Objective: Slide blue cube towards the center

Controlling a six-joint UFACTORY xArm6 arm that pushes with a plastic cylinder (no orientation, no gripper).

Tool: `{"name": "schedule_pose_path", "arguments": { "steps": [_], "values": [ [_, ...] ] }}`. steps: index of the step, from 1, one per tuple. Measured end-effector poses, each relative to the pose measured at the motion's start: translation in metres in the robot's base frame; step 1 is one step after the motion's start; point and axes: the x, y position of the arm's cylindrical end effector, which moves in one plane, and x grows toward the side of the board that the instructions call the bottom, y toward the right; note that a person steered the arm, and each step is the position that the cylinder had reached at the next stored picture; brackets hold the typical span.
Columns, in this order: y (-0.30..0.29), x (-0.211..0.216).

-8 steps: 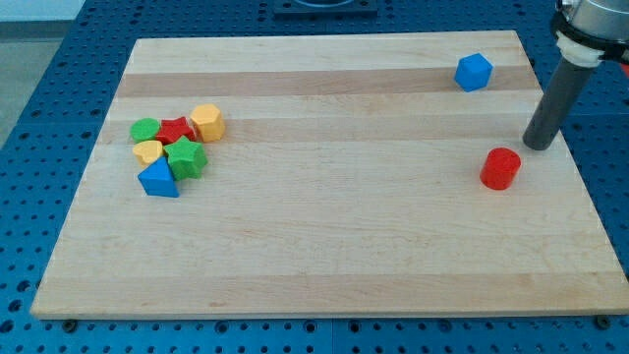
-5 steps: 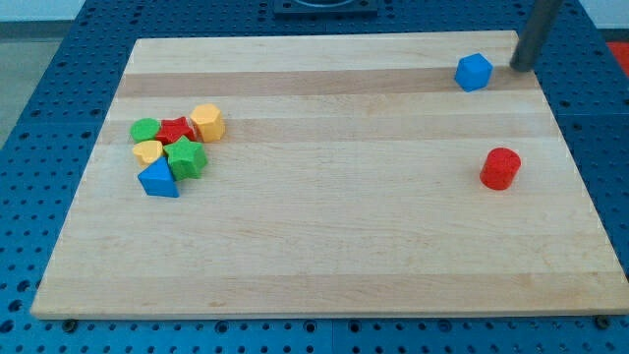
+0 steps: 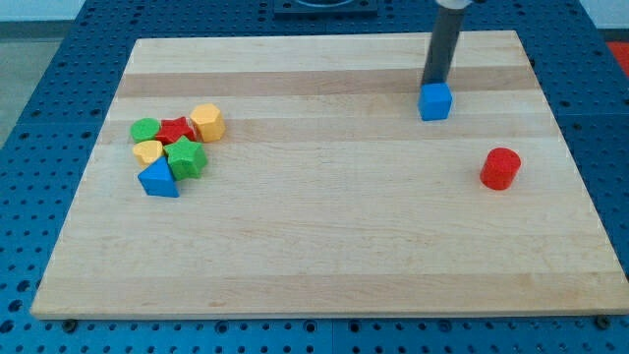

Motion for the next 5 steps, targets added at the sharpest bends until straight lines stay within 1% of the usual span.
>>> {"name": "schedule_pose_path", "arguments": {
  "steps": [1,2,3,4,5],
  "values": [
    [-0.034,0.018],
    [-0.040,0.018],
    [-0.013,-0.035],
    [0.044,-0.087],
    [0.063,-0.037]
  ]
}}
